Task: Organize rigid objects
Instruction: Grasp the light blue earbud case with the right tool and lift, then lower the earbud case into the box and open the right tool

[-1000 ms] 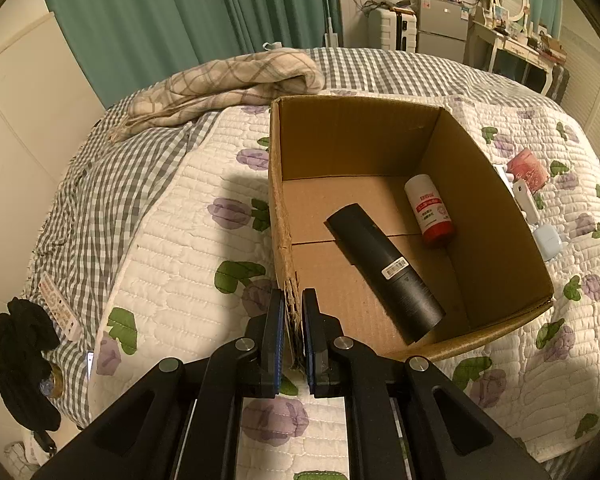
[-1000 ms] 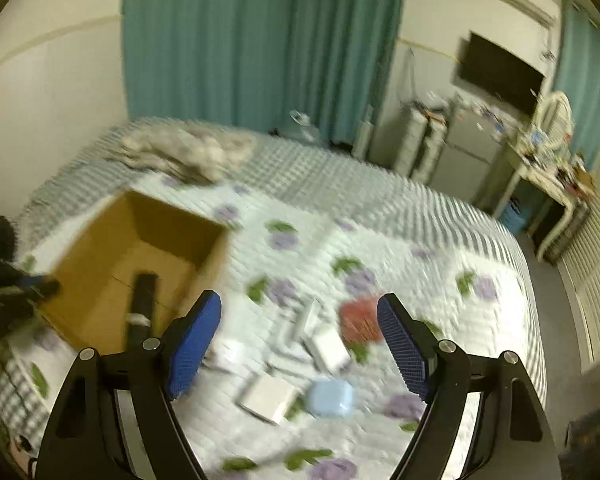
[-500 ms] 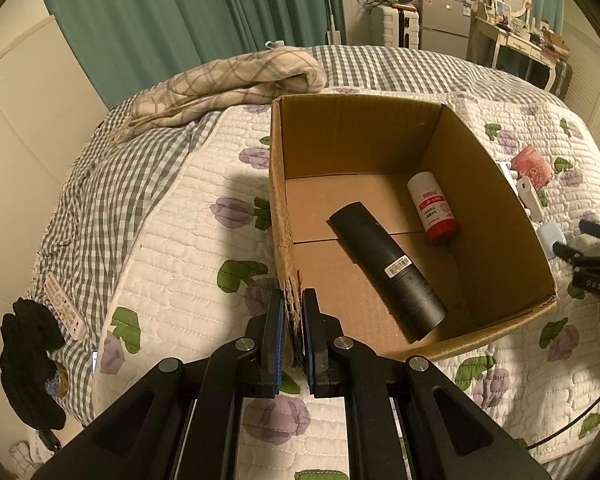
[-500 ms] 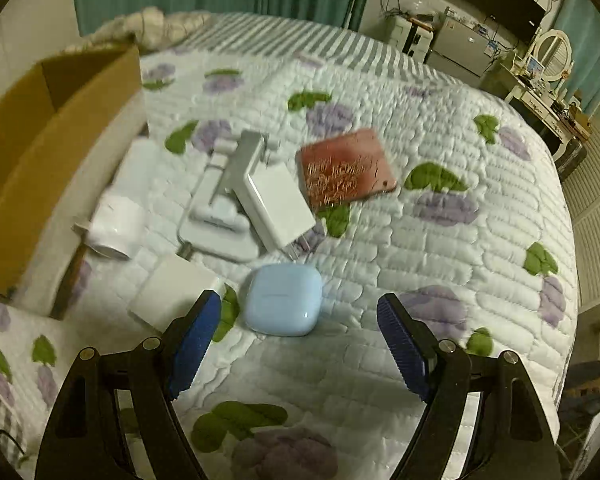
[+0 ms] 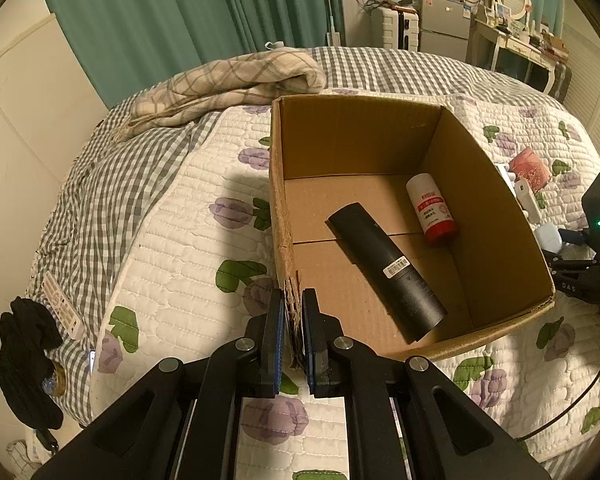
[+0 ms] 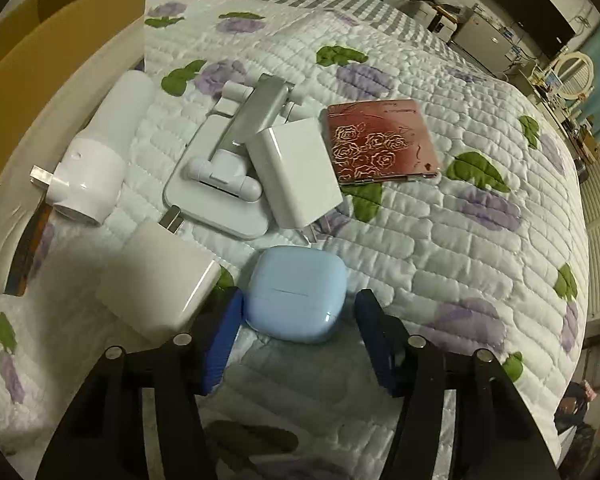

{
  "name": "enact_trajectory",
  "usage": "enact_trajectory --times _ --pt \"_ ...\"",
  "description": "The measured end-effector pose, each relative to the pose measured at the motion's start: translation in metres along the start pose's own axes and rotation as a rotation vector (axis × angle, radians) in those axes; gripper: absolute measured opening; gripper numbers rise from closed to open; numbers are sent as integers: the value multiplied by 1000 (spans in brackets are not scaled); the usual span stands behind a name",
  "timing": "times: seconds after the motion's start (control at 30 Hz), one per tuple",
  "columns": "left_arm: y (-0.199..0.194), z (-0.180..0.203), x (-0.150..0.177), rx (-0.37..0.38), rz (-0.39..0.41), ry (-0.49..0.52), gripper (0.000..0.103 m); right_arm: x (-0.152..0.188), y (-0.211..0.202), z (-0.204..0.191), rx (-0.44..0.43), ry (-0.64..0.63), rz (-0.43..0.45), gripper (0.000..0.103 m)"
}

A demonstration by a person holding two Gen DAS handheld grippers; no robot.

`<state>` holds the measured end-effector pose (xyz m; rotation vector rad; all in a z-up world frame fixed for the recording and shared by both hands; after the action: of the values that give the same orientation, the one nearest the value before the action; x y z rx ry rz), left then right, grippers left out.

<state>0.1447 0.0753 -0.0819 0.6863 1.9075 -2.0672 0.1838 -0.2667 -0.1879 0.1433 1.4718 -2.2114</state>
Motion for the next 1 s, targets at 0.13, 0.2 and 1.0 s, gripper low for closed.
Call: enact_trajectory --times 0.13,0.2,1.0 --pt "0 0 0 1 0 0 8 3 0 0 -3 2 3 52" --pt "0 1 0 1 0 1 8 3 -2 1 -3 9 13 52" --pt "-13 -1 1 40 68 1 8 -99 -212 -39 -208 4 489 51"
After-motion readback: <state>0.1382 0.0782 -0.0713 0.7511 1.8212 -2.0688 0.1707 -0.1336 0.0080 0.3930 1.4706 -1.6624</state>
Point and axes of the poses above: each gripper's, at about its wrist camera, not at the fingertips, and y roughly the way its jaws point, z to its right, x to its underside, the point moved 1 cm from there along y, roughly the way its jaws point, and after that the axes turned 13 degrees about x, right-handed, at the moved point
